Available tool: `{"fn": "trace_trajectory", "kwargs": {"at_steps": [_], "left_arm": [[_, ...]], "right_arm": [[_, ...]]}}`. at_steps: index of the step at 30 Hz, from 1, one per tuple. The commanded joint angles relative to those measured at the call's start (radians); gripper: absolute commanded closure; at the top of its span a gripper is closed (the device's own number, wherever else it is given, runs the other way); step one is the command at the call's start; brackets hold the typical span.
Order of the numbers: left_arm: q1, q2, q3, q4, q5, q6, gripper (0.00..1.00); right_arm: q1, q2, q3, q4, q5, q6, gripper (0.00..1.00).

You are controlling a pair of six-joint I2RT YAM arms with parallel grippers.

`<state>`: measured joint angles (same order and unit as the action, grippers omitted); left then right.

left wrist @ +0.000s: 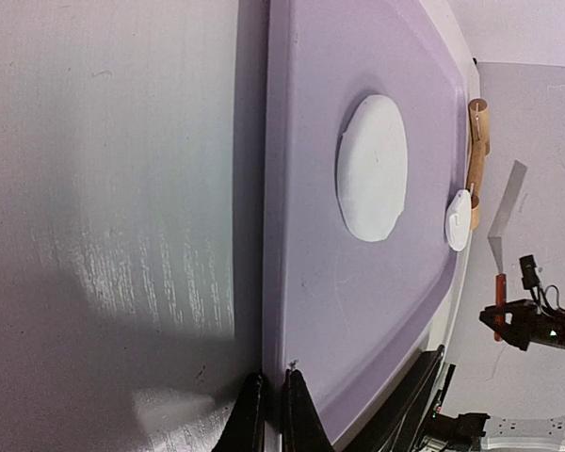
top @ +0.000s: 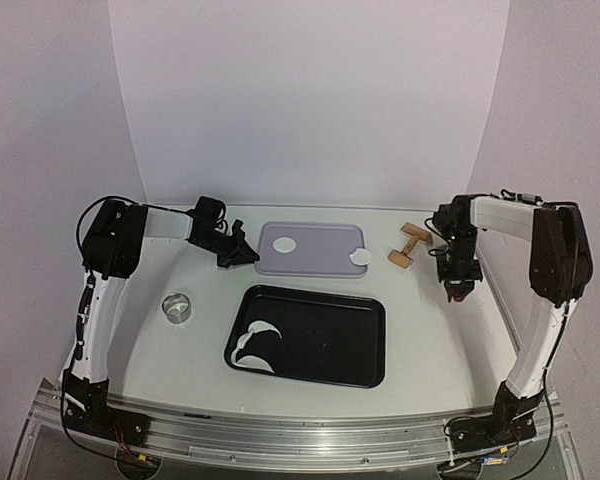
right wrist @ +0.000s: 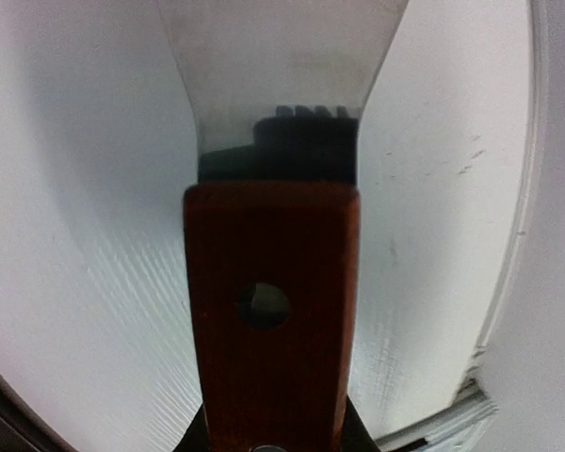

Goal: Roll out the dumpling wrappers from the dough

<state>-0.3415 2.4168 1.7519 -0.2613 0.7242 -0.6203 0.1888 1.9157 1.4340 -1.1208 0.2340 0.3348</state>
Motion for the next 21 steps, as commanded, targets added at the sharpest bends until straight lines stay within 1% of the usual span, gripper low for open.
{"fn": "trace_trajectory", "kwargs": {"at_steps": [1,2,4,7,11,15,18,21], "left_arm": [[0.001,-0.018,0.011,-0.020,0.020,0.009,0.97],[0.000,-0.021,0.010,-0.021,0.022,0.008,0.97],[0.001,-0.027,0.004,-0.018,0.022,0.010,0.97],[0.001,-0.034,-0.007,-0.009,0.020,0.010,0.97],[0.000,-0.033,-0.006,-0.008,0.023,0.005,0.97],[0.000,-0.028,0.001,-0.008,0.025,0.005,0.97],[0.001,-0.027,0.009,-0.014,0.023,0.005,0.97],[0.001,-0.030,0.003,-0.007,0.021,-0.001,0.97]], "right_arm": [[0.166,-0.040,0.180,-0.248,0.253,-0.234,1.00],[0.180,-0.011,0.221,-0.299,0.282,-0.275,1.00],[0.196,0.051,0.297,-0.443,0.320,-0.303,1.00],[0.218,0.094,0.326,-0.553,0.288,-0.323,1.00],[0.247,0.088,0.283,-0.573,0.202,-0.327,1.00],[0.248,0.091,0.262,-0.561,0.199,-0.327,1.00],[0.247,0.144,0.300,-0.569,0.172,-0.327,1.00],[0.245,0.191,0.310,-0.585,0.200,-0.327,1.00]]}}
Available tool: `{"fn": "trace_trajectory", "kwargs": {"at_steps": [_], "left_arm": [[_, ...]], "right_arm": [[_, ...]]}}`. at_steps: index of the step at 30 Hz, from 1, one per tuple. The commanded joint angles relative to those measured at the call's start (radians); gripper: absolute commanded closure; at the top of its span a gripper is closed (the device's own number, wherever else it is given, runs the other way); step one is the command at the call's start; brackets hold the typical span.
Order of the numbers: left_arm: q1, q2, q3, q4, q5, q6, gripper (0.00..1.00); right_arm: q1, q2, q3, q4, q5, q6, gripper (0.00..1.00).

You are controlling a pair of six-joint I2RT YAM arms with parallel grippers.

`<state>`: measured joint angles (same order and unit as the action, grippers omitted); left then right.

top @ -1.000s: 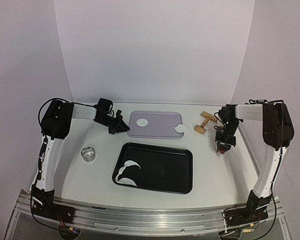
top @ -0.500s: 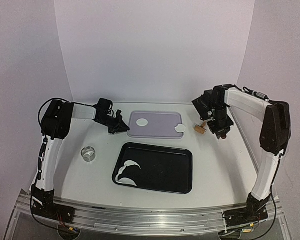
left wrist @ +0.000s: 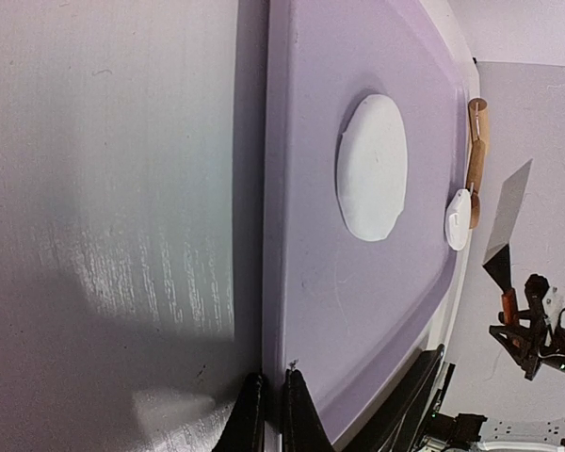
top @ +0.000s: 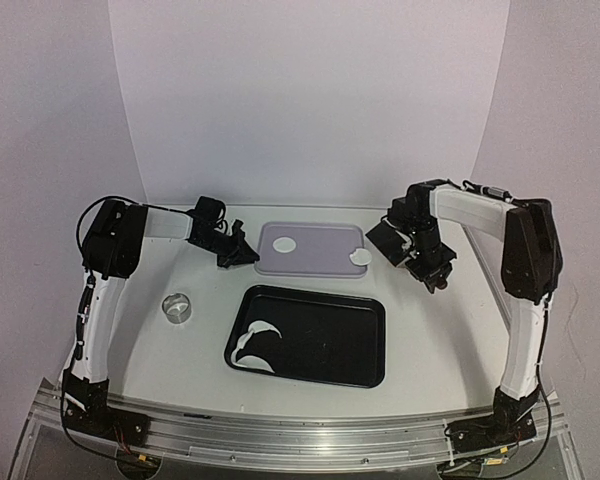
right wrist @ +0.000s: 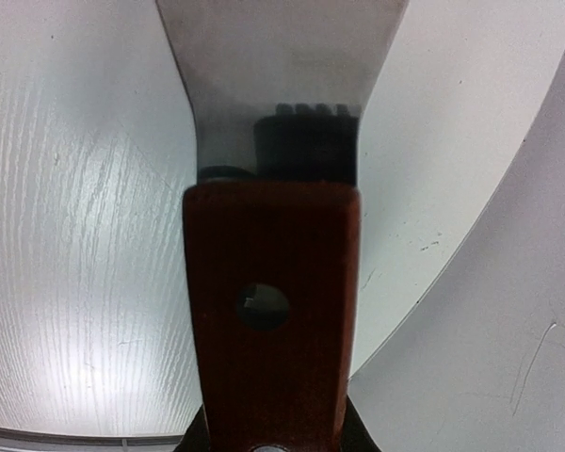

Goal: Roll out the dumpling wrappers from the dough

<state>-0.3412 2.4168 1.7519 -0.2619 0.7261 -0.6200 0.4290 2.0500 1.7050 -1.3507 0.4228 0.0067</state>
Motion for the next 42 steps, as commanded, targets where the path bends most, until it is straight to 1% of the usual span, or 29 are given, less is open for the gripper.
{"fn": "trace_trajectory", "kwargs": {"at_steps": [1,4,7,10,12,16,23,28,32,35,37,42], "left_arm": [[0.001,-0.030,0.002,-0.007,0.021,-0.002,0.97],[0.000,-0.033,-0.005,-0.009,0.024,-0.001,0.97],[0.000,-0.037,-0.016,-0.005,0.021,0.002,0.97],[0.000,-0.033,-0.016,-0.005,0.024,-0.001,0.97],[0.000,-0.032,-0.016,-0.004,0.024,-0.002,0.97],[0.000,-0.031,-0.009,-0.003,0.022,-0.003,0.97],[0.000,-0.028,-0.003,-0.003,0.023,-0.009,0.97],[0.000,-0.027,-0.002,-0.002,0.021,-0.009,0.97],[0.000,-0.025,0.003,-0.003,0.021,-0.010,0.97],[0.000,-0.022,0.007,-0.003,0.021,-0.010,0.98],[0.000,-0.020,0.009,-0.003,0.021,-0.009,0.99],[0.000,-0.022,0.035,-0.030,-0.002,0.032,1.00]], "right_arm": [[0.000,0.068,0.033,-0.357,0.021,0.001,1.00],[-0.041,0.084,0.044,-0.357,0.035,0.014,1.00],[-0.081,0.082,0.098,-0.358,-0.006,0.041,1.00],[-0.083,0.069,0.104,-0.352,-0.031,0.028,1.00],[-0.082,0.064,0.078,-0.352,-0.035,0.017,1.00],[-0.061,0.045,0.028,-0.341,-0.051,0.001,1.00],[-0.034,0.079,0.038,-0.358,-0.075,-0.044,1.00],[0.003,0.061,0.052,-0.363,-0.111,-0.053,1.00],[0.039,0.029,0.128,-0.372,-0.119,-0.034,1.00],[0.056,0.047,0.239,-0.418,-0.139,0.062,1.00],[0.078,0.067,0.281,-0.436,-0.123,0.090,1.00],[0.086,0.103,0.275,-0.438,-0.112,0.112,1.00]]}}
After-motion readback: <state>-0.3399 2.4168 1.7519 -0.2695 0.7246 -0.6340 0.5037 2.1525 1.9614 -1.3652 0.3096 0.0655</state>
